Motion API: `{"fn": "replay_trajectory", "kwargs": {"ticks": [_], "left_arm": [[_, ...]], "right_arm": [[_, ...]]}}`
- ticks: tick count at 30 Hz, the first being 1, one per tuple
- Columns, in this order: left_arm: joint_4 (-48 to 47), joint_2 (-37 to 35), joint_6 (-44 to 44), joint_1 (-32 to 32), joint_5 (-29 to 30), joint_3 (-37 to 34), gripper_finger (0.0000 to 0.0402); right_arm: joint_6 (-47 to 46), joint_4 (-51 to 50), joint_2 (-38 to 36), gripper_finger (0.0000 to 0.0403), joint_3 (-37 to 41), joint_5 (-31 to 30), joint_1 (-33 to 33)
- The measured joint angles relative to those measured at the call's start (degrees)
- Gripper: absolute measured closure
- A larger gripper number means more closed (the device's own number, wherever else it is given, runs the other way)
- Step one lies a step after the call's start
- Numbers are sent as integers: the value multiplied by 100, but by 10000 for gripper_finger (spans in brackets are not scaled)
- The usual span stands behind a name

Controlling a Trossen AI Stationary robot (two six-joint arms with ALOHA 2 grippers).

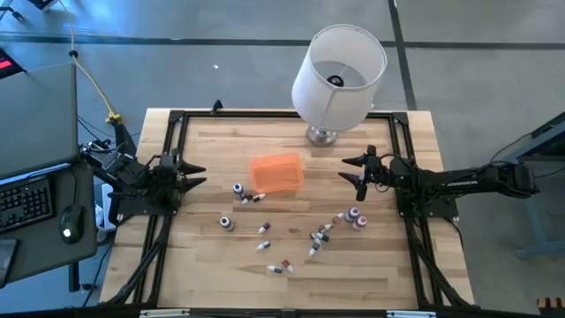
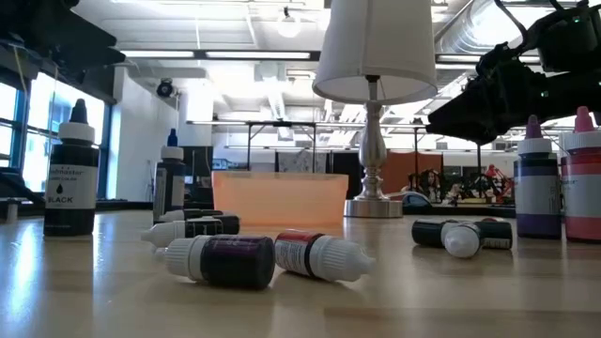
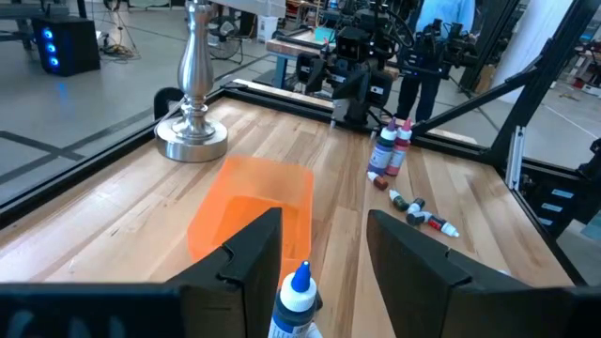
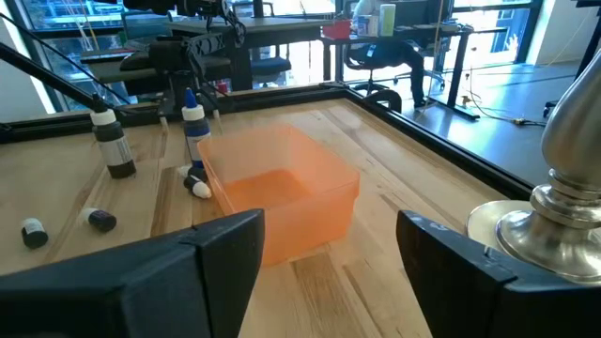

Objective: Pick & Place food coloring

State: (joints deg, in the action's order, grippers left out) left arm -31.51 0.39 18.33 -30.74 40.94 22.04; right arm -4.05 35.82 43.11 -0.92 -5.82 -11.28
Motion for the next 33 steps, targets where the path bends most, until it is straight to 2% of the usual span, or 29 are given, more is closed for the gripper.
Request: {"fn": "replay_trajectory", "kwargs": {"ticks": [8, 14, 21, 26, 29, 33], "left_arm": [[1, -1, -12, -1, 6, 0, 245], [-15, 1, -997, -2, 380, 0, 245], [34, 1, -1042, 0, 349, 0, 245], [309, 1, 145, -2, 43, 0, 245], [508, 1, 823, -2, 51, 0, 245], [594, 1, 970, -2, 97, 2, 245]], "right_arm": [[-2, 1, 0, 166, 0, -1, 0], [0, -1, -2, 166, 1, -2, -1], [0, 0, 0, 166, 1, -1, 0], [-1, -1, -1, 166, 0, -2, 0], [0, 1, 0, 166, 1, -2, -1], [0, 0, -1, 166, 0, -1, 1]]}}
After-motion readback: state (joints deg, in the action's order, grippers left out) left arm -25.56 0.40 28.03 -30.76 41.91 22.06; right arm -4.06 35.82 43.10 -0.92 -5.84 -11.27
